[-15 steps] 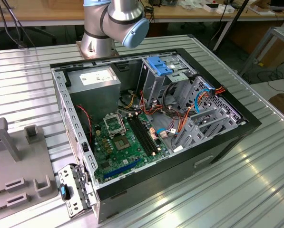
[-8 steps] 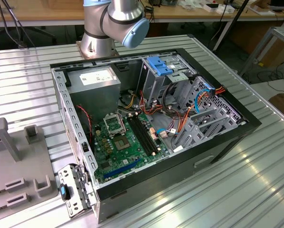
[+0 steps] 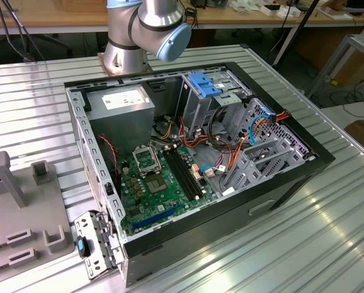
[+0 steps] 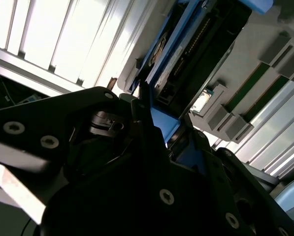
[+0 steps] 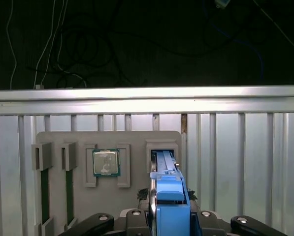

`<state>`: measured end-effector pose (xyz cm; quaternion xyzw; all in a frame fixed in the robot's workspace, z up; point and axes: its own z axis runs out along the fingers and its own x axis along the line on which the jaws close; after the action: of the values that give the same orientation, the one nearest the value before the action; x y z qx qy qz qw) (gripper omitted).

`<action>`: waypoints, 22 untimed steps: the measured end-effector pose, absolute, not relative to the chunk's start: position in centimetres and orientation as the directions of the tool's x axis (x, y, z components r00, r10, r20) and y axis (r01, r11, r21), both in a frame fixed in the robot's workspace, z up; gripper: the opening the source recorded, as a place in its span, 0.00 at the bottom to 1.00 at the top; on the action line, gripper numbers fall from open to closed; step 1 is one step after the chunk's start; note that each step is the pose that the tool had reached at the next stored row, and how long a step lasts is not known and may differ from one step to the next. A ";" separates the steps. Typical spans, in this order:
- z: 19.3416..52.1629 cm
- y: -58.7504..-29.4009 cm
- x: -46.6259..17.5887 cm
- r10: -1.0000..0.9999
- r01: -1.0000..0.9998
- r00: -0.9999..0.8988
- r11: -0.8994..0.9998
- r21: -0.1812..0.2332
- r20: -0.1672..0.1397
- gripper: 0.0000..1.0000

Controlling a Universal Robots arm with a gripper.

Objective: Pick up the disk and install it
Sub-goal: 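Pick up the disk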

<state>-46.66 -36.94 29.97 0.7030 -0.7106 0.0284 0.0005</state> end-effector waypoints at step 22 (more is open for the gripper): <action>34.9 -36.9 -46.7 -0.999 -0.999 -0.012 0.010 -0.050 0.041 0.37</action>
<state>-46.66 -36.94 34.93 0.7029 -0.7106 0.0321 -0.0032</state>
